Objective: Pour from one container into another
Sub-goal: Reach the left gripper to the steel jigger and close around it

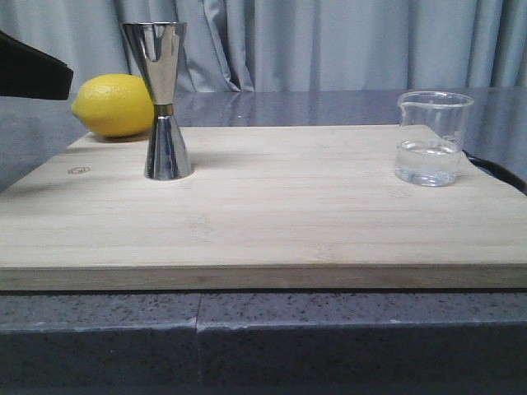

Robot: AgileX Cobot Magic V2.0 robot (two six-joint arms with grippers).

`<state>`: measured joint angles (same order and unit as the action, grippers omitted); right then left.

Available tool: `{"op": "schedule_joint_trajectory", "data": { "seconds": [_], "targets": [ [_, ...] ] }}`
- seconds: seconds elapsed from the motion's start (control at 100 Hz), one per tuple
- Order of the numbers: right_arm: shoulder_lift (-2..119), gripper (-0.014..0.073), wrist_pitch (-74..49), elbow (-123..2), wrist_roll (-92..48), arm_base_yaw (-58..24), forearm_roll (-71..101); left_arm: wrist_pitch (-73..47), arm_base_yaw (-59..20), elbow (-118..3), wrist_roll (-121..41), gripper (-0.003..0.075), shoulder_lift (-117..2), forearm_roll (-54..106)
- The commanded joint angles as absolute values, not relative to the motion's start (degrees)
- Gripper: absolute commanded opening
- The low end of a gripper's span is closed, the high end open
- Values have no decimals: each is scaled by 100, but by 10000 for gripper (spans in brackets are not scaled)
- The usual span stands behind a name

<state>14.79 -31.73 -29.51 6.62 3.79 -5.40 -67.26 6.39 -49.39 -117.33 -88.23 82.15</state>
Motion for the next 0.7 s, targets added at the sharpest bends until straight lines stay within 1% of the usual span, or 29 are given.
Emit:
{"op": "schedule_joint_trajectory", "data": {
  "seconds": [0.0, 0.38, 0.69],
  "targets": [
    [1593, 596, -2682, -3153, 614, 410, -713, -7269, 526, -5076, -11925, 544, -8816, 8722],
    [1593, 597, -2682, -3153, 614, 410, -713, -7269, -214, -5027, -12565, 544, -9371, 9155],
    [1593, 596, -2682, -3153, 614, 410, -713, -7269, -769, -5037, -12927, 544, -9614, 10096]
  ]
}}
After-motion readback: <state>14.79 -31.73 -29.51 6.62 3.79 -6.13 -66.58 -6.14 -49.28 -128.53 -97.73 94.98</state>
